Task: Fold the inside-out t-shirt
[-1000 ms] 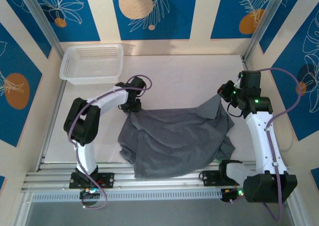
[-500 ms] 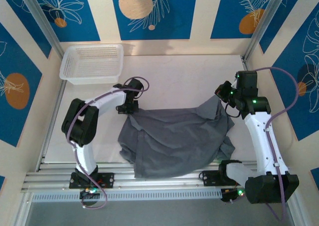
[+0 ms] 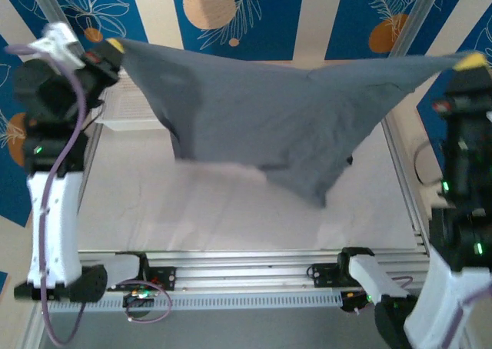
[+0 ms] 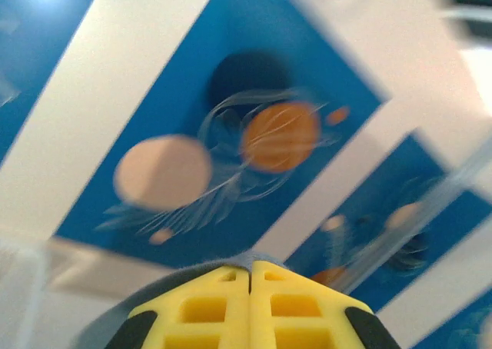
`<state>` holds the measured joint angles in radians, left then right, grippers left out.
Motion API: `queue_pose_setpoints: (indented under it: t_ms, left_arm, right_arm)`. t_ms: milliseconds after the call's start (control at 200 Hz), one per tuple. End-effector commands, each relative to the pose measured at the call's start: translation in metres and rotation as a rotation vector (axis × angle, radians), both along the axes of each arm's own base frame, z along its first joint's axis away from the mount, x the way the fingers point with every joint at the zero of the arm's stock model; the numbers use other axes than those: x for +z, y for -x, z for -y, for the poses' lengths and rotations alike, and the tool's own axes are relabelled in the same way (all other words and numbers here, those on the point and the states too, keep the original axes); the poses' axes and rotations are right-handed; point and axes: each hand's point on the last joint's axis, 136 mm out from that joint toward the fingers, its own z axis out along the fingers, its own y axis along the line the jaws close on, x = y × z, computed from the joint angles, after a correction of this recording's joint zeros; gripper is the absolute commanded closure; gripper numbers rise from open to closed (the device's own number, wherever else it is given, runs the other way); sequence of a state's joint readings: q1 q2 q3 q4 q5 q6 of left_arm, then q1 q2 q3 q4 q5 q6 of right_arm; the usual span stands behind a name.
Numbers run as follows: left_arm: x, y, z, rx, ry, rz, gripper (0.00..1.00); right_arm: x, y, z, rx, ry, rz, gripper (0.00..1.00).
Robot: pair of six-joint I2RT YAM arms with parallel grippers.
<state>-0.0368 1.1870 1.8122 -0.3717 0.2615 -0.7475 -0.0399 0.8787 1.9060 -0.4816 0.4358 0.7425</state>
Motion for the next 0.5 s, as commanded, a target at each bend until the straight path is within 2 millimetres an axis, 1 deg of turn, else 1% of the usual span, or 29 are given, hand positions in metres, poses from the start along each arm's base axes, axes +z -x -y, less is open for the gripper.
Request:
queue_pose_setpoints:
  t_ms: [0, 85, 125, 180, 265, 340, 495]
  left_arm:
    - [-0.007, -0.002, 0.013, -0.128, 0.055, -0.065, 1.0]
    - [-0.001, 0.007, 0.01, -0.114, 0.038, -0.059, 1.0]
    - [0.003, 0.013, 0.01, -0.122, 0.033, -0.048, 1.0]
    - [0.013, 0.025, 0.012, -0.132, 0.026, -0.011, 1.0]
    - [0.033, 0.05, 0.013, -0.131, -0.001, 0.061, 1.0]
    - [0.05, 0.074, 0.01, -0.1, -0.043, 0.124, 1.0]
    - [0.077, 0.119, 0.001, -0.015, -0.113, 0.253, 1.0]
  right_arm:
    - [-0.004, -0.015, 0.021, -0.112, -0.055, -0.035, 1.0]
    - [0.003, -0.014, 0.016, -0.087, -0.029, -0.047, 1.0]
    - [0.01, -0.009, 0.012, -0.07, -0.017, -0.034, 1.0]
    - [0.02, -0.002, 0.009, -0.055, -0.005, -0.012, 1.0]
    - [0.04, 0.017, 0.007, -0.054, 0.01, 0.04, 1.0]
    - [0.053, 0.031, 0.005, -0.05, 0.02, 0.076, 1.0]
    - [0.078, 0.06, -0.003, -0.017, 0.045, 0.156, 1.0]
